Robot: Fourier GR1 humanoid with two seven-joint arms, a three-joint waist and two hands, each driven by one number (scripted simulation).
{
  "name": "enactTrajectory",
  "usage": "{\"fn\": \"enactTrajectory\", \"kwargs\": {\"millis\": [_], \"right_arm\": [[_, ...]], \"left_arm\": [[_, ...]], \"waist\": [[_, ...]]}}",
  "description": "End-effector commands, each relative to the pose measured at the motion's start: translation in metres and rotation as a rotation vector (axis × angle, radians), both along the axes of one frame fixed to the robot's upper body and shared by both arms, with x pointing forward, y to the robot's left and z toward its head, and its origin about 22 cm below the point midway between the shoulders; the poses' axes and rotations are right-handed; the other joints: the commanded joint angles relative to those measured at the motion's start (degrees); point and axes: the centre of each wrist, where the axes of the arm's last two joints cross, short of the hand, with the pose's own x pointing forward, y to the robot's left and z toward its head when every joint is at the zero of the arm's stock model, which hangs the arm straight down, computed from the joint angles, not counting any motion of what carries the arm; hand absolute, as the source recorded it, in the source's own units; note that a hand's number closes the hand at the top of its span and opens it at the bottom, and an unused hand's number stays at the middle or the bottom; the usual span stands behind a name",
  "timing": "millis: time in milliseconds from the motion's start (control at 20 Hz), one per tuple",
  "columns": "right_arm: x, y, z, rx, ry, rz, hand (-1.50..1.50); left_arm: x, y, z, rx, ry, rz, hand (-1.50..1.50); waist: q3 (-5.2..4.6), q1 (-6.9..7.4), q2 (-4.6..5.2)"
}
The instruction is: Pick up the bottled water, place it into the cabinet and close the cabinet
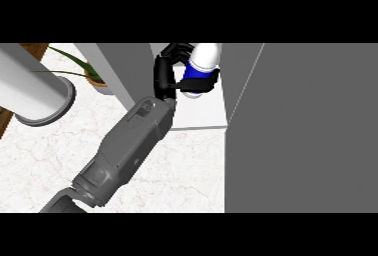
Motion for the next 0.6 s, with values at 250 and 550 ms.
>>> {"fn": "enactTrajectory", "kwargs": {"millis": [250,550], "right_arm": [[0.001,0.008,0.017,0.04,-0.063,0.035,-1.5],[0.005,0.0,0.016,0.023,-0.064,0.041,-1.5]], "left_arm": [[0.021,0.016,0.001,0.165,0.04,0.018,-1.5],[0.024,0.003,0.011,0.136,0.044,0.06,-1.5]], "waist": [[0.0,-0.28,0.06],[0.01,-1.3,0.23]]}}
